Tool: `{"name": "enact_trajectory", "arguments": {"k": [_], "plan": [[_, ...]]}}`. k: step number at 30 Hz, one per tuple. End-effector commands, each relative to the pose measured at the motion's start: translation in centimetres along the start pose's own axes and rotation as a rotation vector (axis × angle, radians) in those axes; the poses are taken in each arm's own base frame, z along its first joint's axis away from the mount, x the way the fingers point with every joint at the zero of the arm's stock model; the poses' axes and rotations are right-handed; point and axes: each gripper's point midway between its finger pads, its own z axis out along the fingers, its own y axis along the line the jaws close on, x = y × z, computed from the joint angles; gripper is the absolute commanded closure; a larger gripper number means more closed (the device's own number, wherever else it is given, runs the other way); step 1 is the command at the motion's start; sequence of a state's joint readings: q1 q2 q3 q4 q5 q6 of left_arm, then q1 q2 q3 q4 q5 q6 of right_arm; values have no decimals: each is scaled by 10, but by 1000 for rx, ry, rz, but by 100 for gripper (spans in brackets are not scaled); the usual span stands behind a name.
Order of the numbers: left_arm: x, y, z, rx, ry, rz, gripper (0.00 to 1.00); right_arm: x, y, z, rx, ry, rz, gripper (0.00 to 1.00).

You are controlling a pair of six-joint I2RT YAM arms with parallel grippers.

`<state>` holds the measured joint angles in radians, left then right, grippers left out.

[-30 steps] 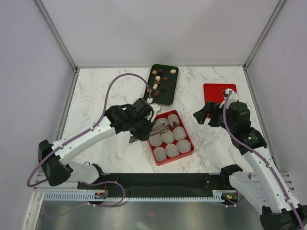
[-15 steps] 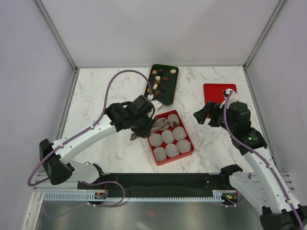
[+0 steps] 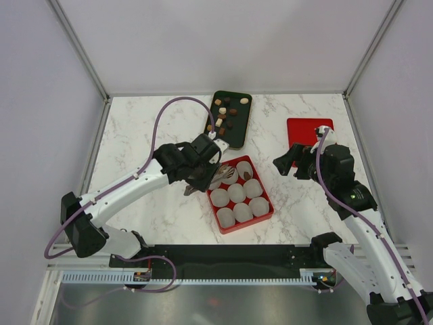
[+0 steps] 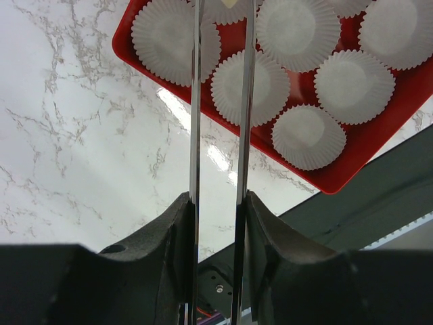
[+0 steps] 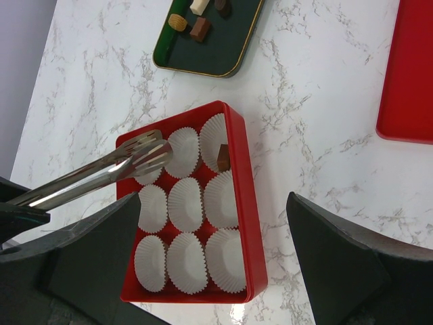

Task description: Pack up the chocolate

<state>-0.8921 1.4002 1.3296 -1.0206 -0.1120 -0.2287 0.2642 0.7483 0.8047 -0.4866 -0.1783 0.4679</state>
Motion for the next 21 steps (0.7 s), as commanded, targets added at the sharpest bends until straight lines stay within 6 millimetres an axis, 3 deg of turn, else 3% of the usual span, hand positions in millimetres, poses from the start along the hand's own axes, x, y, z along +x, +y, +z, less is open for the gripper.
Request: {"name": "enact_trajectory", "arguments": {"k": [1, 8, 16, 21], "plan": [[-18, -1, -5, 0, -62, -31, 62, -10, 6, -3, -16, -33, 5, 2], [-21, -1, -1, -6, -68, -24, 52, -14, 7, -8, -16, -53, -1, 2], [-32, 2, 7, -38, -76, -13, 51, -17, 7, -13, -9, -57, -16, 2], [-50, 7, -6, -69, -141, -28, 51, -18, 5, -13, 3, -58, -20, 2]]}}
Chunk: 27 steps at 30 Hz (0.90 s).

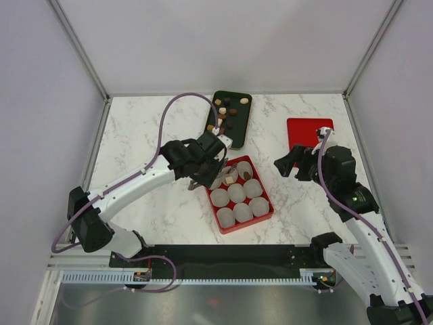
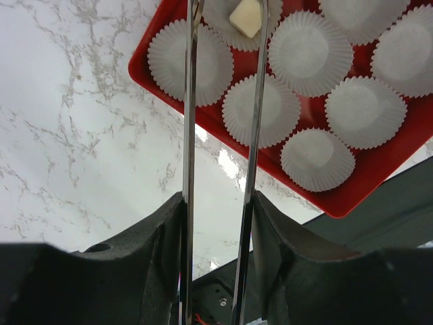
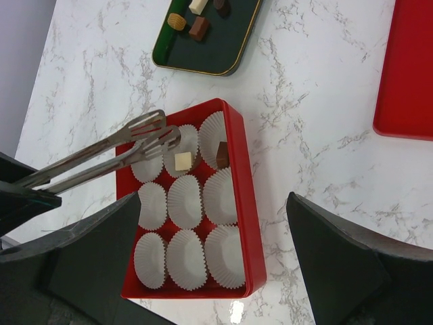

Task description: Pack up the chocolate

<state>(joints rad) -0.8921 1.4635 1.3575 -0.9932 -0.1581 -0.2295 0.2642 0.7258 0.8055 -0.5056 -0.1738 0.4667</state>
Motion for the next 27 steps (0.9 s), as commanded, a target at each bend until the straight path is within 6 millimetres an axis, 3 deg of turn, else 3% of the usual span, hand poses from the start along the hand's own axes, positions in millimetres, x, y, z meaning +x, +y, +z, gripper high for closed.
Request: {"name": "enact_trajectory", "arguments": {"k": [1, 3, 8, 14, 20, 27], "plan": [[-42, 4, -23, -21, -149, -34, 51, -18, 5, -8, 2, -53, -16, 2], [-58, 5, -36, -19, -201, -33, 51, -19, 6, -10, -1, -58, -17, 2], [-90, 14, -46, -39, -260, -35, 51, -17, 5, -8, 5, -39, -19, 2], [-130, 48, -35, -20, -298, -108, 52, -11, 1, -6, 15, -22, -20, 2], [-150, 104, -12, -66, -301, -225, 52, -9, 7, -4, -21, -19, -9, 2], [-144, 118, 44, -113, -211, -198, 53, -9, 11, 1, -43, -2, -19, 2]]}}
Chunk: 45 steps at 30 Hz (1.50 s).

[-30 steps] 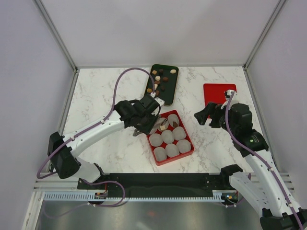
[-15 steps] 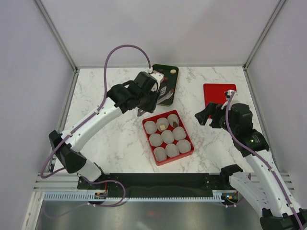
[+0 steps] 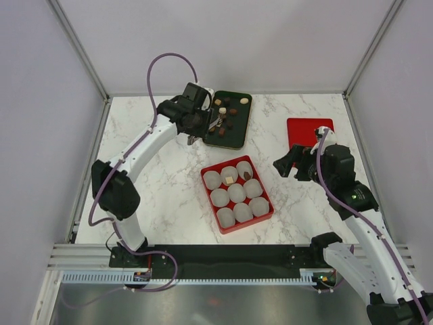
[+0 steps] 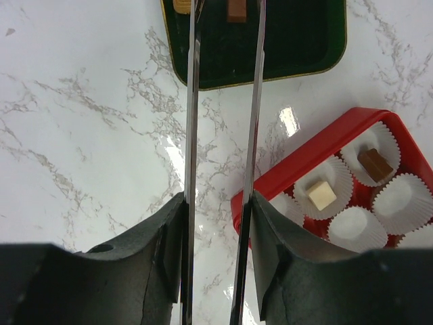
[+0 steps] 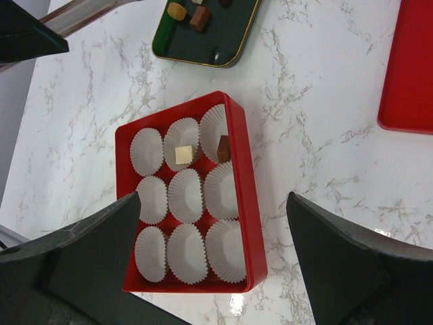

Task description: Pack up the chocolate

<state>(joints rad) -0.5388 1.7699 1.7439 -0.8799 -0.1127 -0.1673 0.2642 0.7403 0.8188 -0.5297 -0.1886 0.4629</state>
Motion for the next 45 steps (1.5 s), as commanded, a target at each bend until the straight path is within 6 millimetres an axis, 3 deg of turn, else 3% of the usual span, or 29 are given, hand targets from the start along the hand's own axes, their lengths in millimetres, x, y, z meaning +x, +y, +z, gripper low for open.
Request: {"name": "enact_trajectory", "arguments": {"k": [1, 4, 8, 19, 26, 40, 45], "plan": [[-10, -6, 25, 14, -12, 60, 53, -14, 11, 0, -43, -33, -26, 2], [-1, -18, 40, 73, 18, 62, 54, -11, 7, 1, -30, -33, -23, 2], [14, -19, 63, 70, 61, 62, 54, -7, 2, 2, -18, -33, -26, 2], [32, -14, 91, 35, 124, 70, 54, -14, 2, 3, -4, -47, -35, 2], [41, -11, 92, 21, 139, 68, 54, -15, 1, 2, -2, -53, -40, 2], [27, -7, 86, 2, 101, 97, 53, -17, 2, 1, -1, -62, -37, 2], [33, -12, 95, 35, 126, 111, 52, -19, 3, 2, -2, -58, -47, 2]]}}
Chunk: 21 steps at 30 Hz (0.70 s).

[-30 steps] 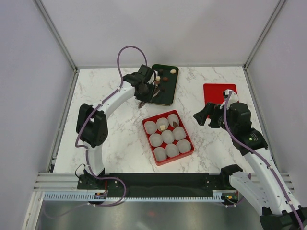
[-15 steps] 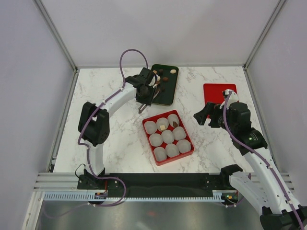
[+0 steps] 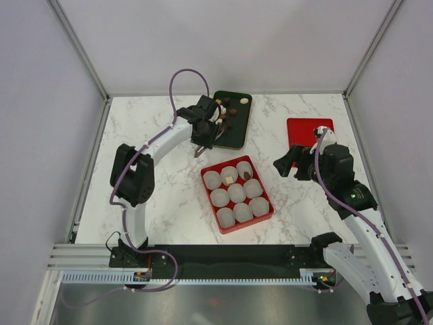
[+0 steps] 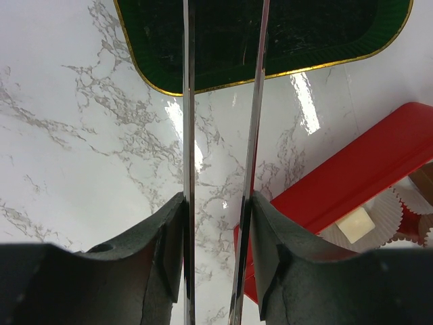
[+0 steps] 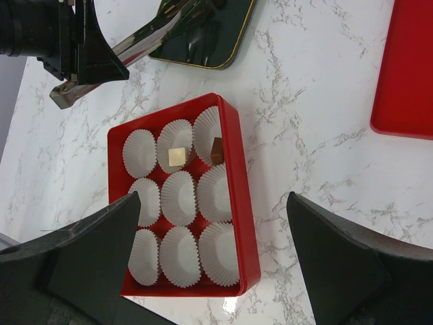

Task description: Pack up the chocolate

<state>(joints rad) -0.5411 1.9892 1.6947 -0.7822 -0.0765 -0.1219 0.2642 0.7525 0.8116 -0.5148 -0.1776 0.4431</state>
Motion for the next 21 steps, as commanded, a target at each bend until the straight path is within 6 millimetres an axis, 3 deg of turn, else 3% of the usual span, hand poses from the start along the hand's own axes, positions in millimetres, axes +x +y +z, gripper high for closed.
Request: {"name": "enact_trajectory", "arguments": {"k": [1, 10, 17, 21], "plan": [[-15, -6, 2, 32, -42, 53, 52, -20, 6, -2, -12, -58, -27, 2], [-9, -9, 7, 46, -12, 46, 59, -22, 7, -4, -11, -67, -32, 2], [-4, -3, -27, 24, -21, 36, 65, -28, 11, -8, -20, -79, -31, 2], [-2, -7, -58, 51, -55, 31, 66, -30, 12, -10, -22, -83, -32, 2]]}}
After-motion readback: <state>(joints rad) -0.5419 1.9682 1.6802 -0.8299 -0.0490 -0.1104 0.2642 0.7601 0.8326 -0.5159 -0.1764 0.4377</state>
